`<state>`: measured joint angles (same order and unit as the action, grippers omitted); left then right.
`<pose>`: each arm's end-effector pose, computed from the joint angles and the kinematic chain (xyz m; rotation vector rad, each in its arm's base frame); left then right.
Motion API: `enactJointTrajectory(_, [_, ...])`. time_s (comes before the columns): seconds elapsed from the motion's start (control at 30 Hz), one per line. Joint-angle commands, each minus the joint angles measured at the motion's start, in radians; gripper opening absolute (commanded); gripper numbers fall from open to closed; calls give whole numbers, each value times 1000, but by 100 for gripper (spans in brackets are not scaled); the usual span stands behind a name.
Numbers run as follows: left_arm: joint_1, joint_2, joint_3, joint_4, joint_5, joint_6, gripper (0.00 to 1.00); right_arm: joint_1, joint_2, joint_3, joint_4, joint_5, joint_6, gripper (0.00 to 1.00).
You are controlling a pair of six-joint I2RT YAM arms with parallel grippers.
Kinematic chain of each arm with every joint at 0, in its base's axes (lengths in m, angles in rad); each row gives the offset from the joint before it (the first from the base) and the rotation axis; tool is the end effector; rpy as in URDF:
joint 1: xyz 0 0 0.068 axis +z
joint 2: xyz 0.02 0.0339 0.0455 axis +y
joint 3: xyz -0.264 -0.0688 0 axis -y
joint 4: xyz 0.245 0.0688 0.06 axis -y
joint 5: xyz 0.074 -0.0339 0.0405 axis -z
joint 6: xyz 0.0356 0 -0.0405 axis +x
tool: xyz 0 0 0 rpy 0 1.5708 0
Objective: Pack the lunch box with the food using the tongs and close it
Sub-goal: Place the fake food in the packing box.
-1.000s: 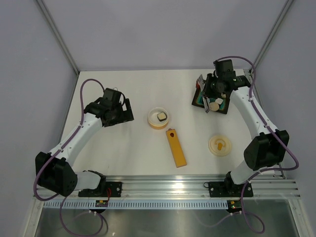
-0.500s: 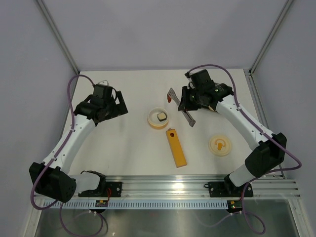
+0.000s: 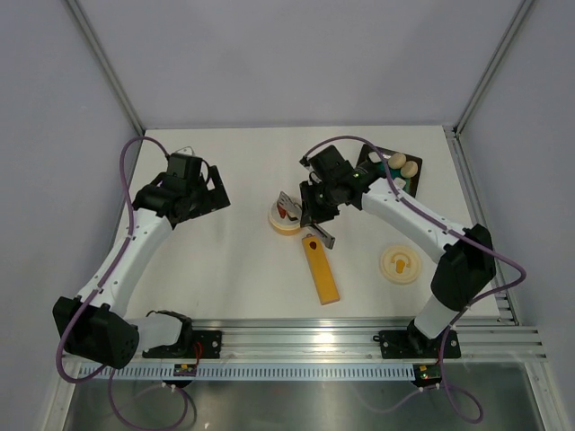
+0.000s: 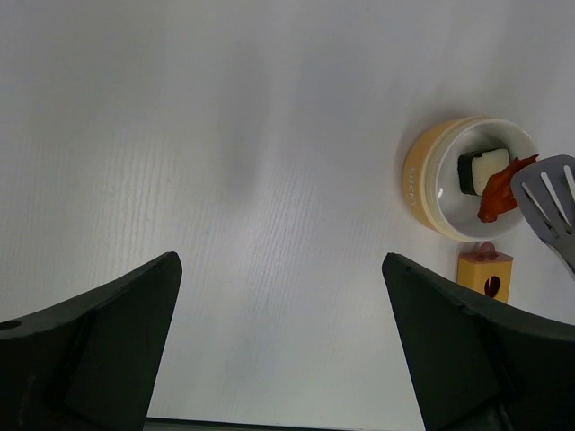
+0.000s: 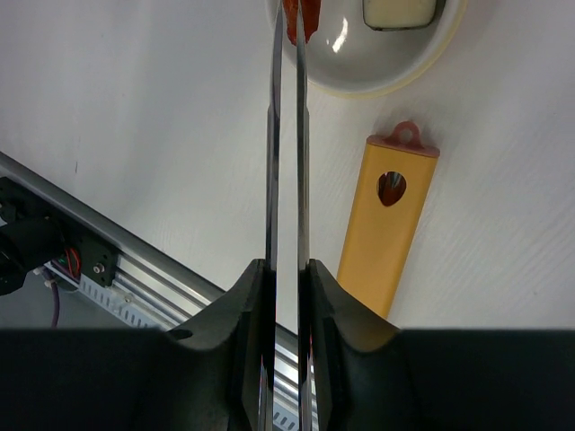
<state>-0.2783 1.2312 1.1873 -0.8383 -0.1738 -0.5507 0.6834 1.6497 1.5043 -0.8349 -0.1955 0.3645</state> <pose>0.2409 -0.0624 0.3274 -0.4068 2.4071 -0.1578 0.2690 0.2280 0.3101 -0.4999 2.6096 0.6296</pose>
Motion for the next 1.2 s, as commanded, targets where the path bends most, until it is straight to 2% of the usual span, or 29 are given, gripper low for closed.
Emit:
enactJointTrajectory(0.0, [5,-32,25,19,-21,3,99,19,33,17,30,-16,2,4])
enactJointTrajectory(0.27, [5,-29,15,24,-12,5,99,24,82,23,30,-13,-1,9])
enactJointTrajectory(0.37, [5,-26,11,30,-9,5,99,24,84,28,25,-4,1,22])
enactJointTrajectory(0.4, [5,-26,9,30,-6,6,99,24,87,30,23,5,2,31])
enactJointTrajectory(0.53, [5,-21,11,33,-3,11,99,24,88,48,13,22,-2,45])
enactJointTrajectory(0.73, [7,-16,14,34,-1,15,99,24,87,82,-13,45,-15,50])
enactJointTrajectory(1.17, [5,-18,9,36,2,21,99,19,27,117,-82,191,-70,46])
